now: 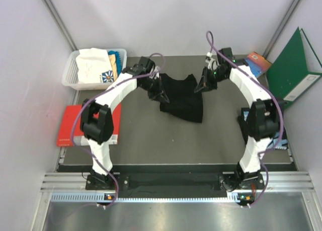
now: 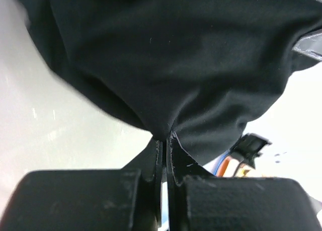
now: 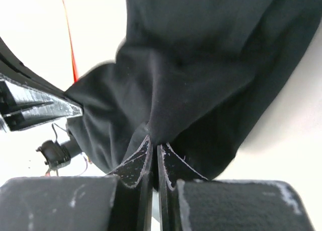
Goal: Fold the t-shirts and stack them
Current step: Fold the tshirt
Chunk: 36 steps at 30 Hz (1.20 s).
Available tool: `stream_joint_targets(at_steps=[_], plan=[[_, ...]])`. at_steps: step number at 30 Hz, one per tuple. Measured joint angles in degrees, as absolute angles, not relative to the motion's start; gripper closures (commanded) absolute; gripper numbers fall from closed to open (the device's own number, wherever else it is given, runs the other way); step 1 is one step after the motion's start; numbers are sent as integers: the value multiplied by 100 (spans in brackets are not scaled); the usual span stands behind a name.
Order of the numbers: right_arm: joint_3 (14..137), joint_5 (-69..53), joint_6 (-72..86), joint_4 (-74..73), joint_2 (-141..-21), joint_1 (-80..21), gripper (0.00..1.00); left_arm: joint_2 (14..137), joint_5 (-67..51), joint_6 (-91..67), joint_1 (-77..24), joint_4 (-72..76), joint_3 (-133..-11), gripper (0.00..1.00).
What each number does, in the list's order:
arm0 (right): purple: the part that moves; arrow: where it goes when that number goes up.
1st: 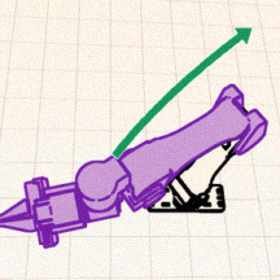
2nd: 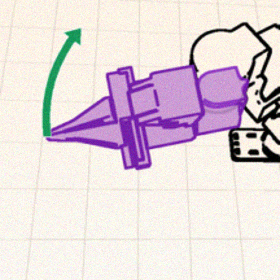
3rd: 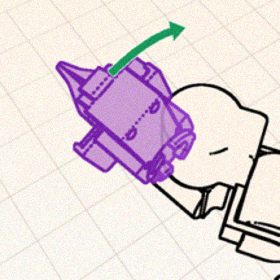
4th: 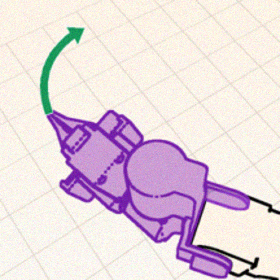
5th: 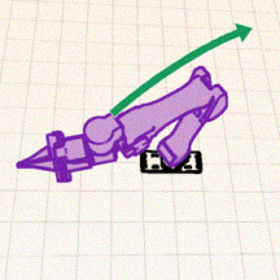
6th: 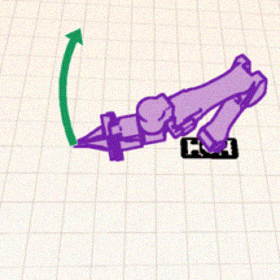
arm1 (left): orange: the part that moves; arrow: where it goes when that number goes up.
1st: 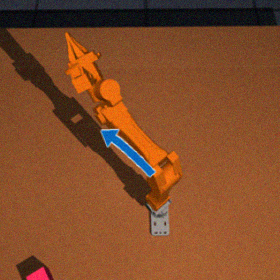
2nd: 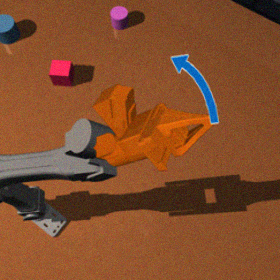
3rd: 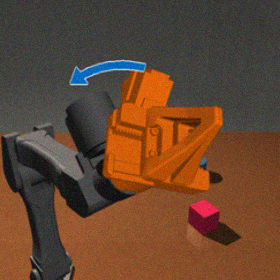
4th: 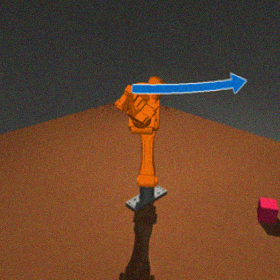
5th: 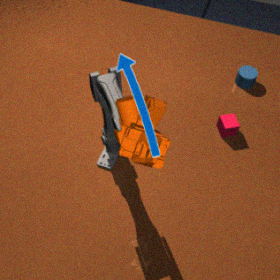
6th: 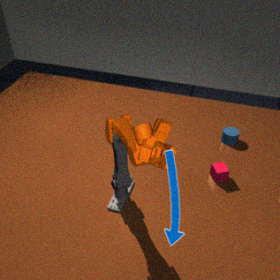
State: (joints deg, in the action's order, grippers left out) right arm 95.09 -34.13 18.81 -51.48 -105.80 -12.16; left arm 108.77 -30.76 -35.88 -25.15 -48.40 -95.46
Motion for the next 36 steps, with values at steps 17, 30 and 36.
stream_joint_targets(at_steps=[17, 30, 36], plan=[[12014, -4595, 2998, -3500, -13485, -906, 89, 13762, -4357, -4980, -1518, -3138, -12162, 100], [11992, -3841, 3889, -1400, -13568, -882, 0, 14831, -4727, -6272, -1052, -1173, -12855, 1], [11660, -3306, 3452, -1599, -13148, -882, 0, 14881, -4869, -6386, -989, -690, -12779, 1]])
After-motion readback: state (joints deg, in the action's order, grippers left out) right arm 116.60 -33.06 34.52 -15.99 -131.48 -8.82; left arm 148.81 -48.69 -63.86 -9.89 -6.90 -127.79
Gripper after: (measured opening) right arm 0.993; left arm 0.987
